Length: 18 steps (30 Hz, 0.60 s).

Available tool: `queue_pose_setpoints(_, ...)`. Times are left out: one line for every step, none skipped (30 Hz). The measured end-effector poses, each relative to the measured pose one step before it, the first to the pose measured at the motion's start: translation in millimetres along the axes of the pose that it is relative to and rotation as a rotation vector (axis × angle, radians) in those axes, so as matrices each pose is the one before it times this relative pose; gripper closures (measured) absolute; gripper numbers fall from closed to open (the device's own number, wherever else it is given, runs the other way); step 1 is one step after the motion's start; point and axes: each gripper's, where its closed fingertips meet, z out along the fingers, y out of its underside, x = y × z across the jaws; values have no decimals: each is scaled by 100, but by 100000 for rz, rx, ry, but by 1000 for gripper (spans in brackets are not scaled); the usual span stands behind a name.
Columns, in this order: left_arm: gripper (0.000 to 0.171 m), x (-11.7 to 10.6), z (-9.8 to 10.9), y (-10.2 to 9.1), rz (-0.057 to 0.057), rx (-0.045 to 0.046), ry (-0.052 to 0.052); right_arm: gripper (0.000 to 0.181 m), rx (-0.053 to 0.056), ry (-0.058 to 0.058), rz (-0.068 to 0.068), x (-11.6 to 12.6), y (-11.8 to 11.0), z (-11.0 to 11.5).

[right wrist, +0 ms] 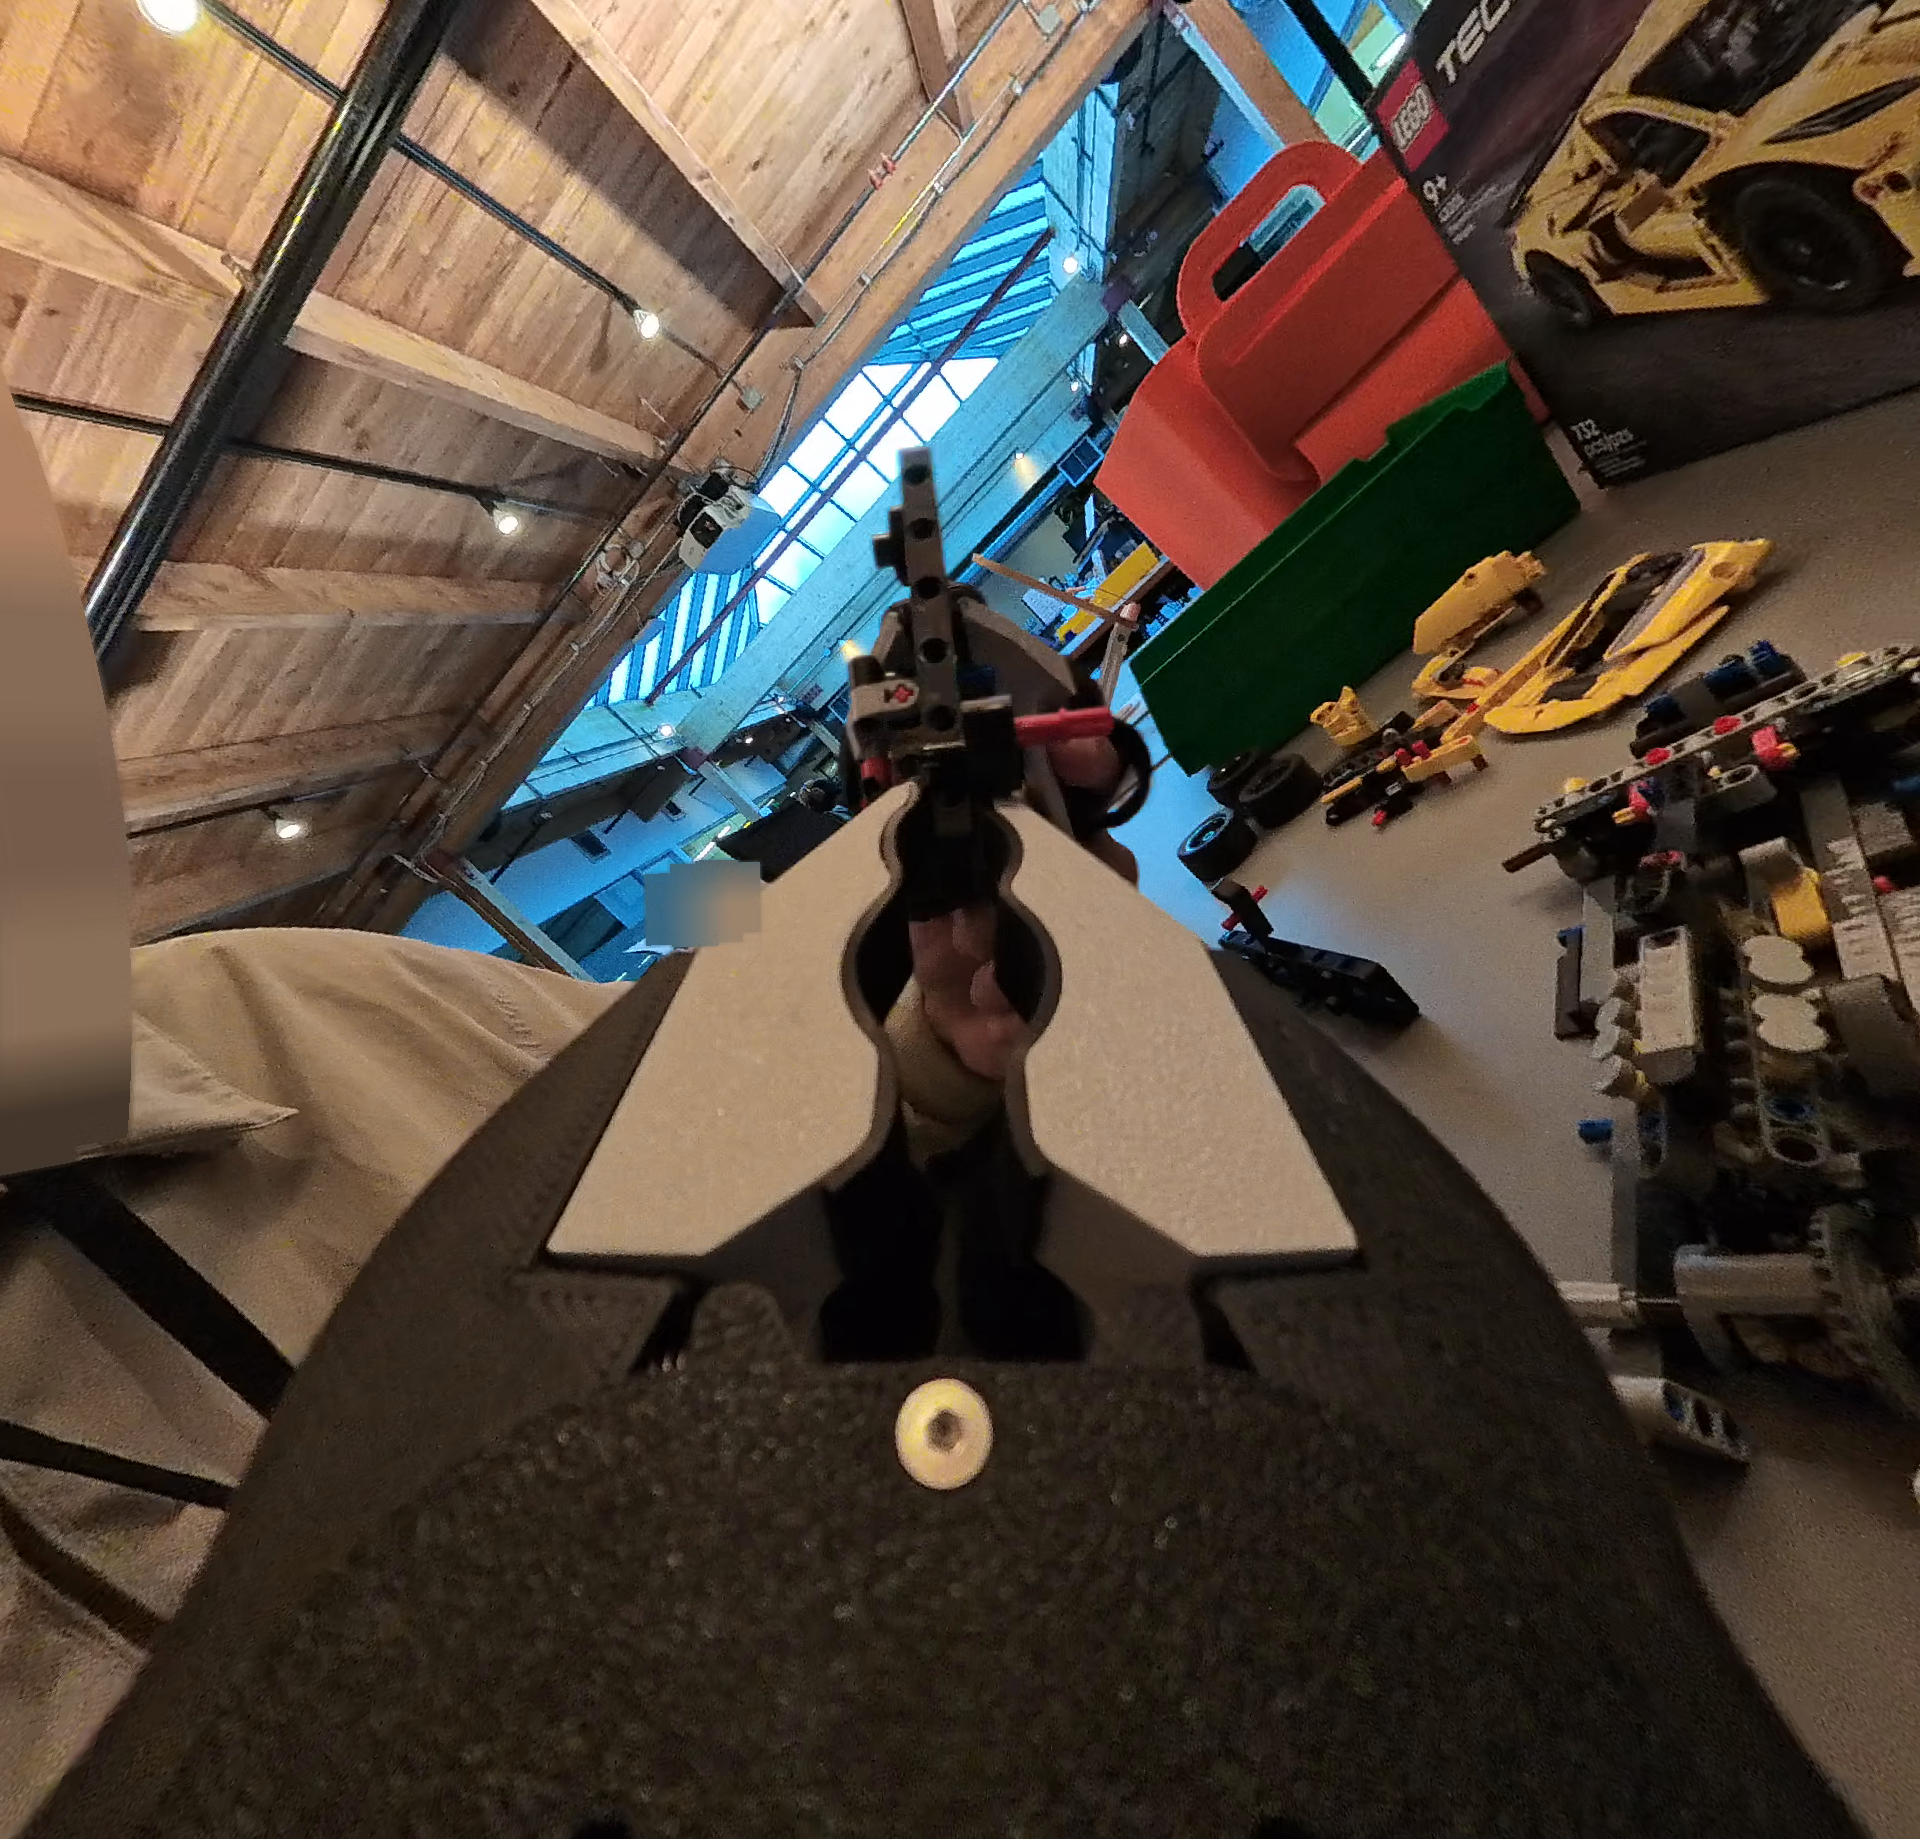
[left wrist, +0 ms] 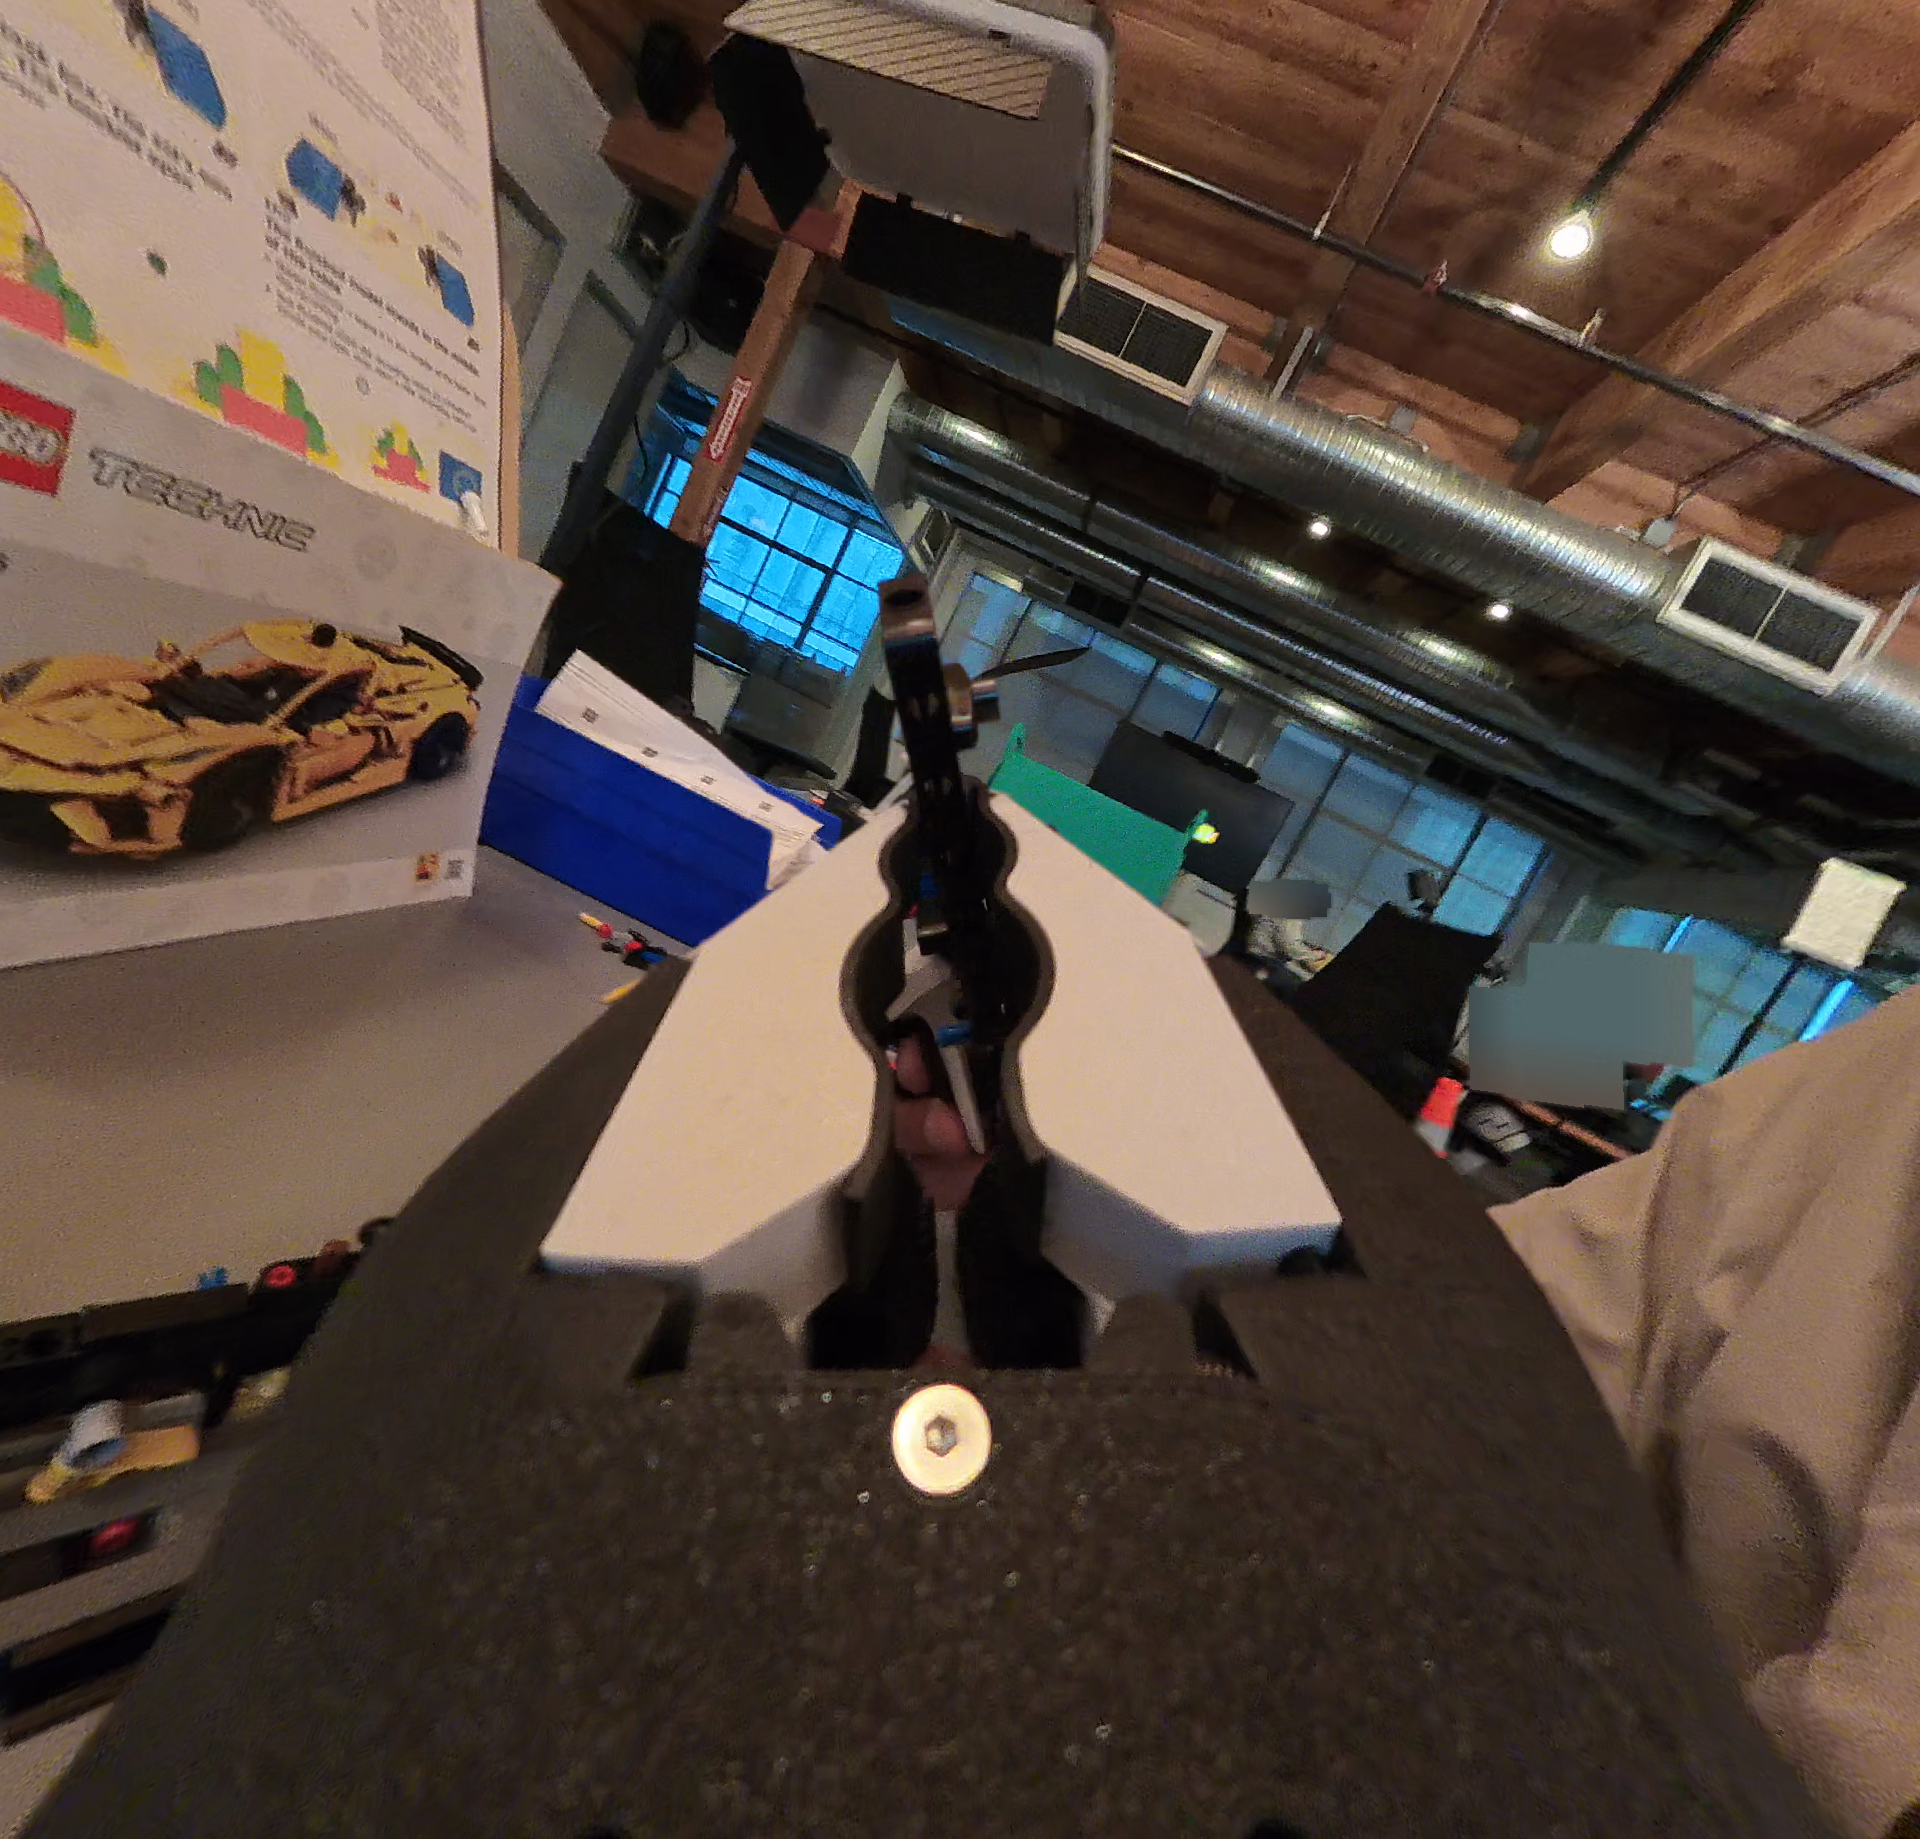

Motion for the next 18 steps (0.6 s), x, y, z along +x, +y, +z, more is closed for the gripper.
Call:
queue_pose_setpoints(163,-3,2,158,6668,-1985,-2297,172,193,3235,-563,488,-66,-58)
queue_pose_setpoints(164,-120,27,340,9594,-3613,-3543,170,-337,5481,-2235,757,-44,-164)
queue_pose_setpoints(164,-193,34,386,11557,-4233,-4628,158,577,4210,-4317,441,-272,-202)
queue_pose_setpoints(164,-534,-2,351,12923,-4337,-7215,148,1273,3913,-5795,273,-431,-261)
queue_pose_setpoints(164,-841,-56,383,13763,-4342,-9262,145,1549,3889,-7499,97,-524,-323)
queue_pose_setpoints(164,-673,-49,382,13304,-3729,-8142,143,965,5361,-8676,153,-454,-298)
queue_pose_setpoints(164,-384,-33,200,11820,-2237,-6319,144,1709,2993,-7909,-282,-474,-188)
queue_pose_setpoints(164,-221,-32,34,9316,-790,-5345,144,3306,-1690,-4584,-846,-413,90)
queue_pose_setpoints(164,-12,25,-25,6740,-258,-3597,151,3352,430,3709,-287,-95,458)
queue_pose_setpoints(164,203,60,-17,4577,-291,-1690,156,720,-1080,7559,-149,523,723)
queue_pose_setpoints(164,236,74,-31,3167,-69,-1157,156,-2144,-5121,10822,-448,852,831)
queue_pose_setpoints(164,201,80,-60,2408,294,-1041,156,-1542,-8751,12339,-805,544,699)
queue_pose_setpoints(164,327,88,-41,2713,273,33,155,1514,-8749,11520,-778,16,429)
queue_pose_setpoints(164,237,80,-17,2896,71,-401,155,4542,-5091,8060,-271,-341,133)
queue_pose_setpoints(164,21,81,9,2283,-107,-1559,155,2907,-352,3755,321,-101,-49)
queue_pose_setpoints(164,56,102,74,1458,-448,-888,156,819,-195,1799,195,53,-141)
queue_pose_setpoints(164,214,104,24,1070,-160,129,157,1513,-1080,1961,-57,-165,-202)
queue_pose_setpoints(164,233,55,-172,2205,954,-188,160,1116,-1421,649,-178,-134,-125)
